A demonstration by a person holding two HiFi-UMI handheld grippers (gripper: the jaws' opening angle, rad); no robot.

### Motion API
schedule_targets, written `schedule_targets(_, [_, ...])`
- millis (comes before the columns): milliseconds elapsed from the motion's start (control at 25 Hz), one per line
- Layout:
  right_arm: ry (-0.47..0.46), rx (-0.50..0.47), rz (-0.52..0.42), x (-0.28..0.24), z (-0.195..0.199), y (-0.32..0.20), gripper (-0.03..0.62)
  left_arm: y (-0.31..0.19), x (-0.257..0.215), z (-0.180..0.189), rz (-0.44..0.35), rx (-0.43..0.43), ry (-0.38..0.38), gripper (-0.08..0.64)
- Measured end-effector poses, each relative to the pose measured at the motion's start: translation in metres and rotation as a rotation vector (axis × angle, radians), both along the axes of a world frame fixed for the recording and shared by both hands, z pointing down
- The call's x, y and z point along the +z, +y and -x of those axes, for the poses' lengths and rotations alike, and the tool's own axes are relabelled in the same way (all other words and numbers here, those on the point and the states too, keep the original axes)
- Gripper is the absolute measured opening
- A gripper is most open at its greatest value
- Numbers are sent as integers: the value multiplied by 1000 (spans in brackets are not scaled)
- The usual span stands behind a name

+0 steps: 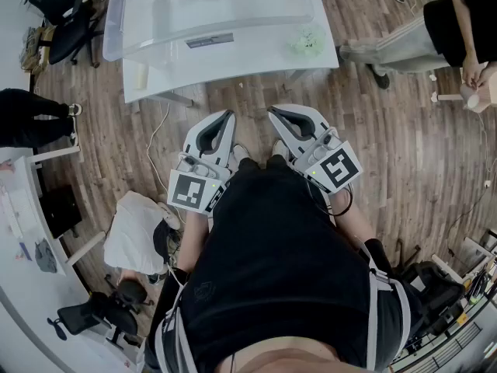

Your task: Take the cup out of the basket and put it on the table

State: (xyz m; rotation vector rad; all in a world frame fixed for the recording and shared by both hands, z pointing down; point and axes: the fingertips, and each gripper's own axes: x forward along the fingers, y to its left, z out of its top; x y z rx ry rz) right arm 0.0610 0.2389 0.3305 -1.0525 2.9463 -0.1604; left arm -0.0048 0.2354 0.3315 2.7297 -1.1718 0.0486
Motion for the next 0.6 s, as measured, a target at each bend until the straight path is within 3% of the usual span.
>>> schedule_targets(320, [9,3,3,1,8,-1,15,-1,-2,11,-6,2,-3,18])
schedule_targets(600, [-44,-23,23,-2,25,-3,15,-4,-1,26,-9,6,-12,18])
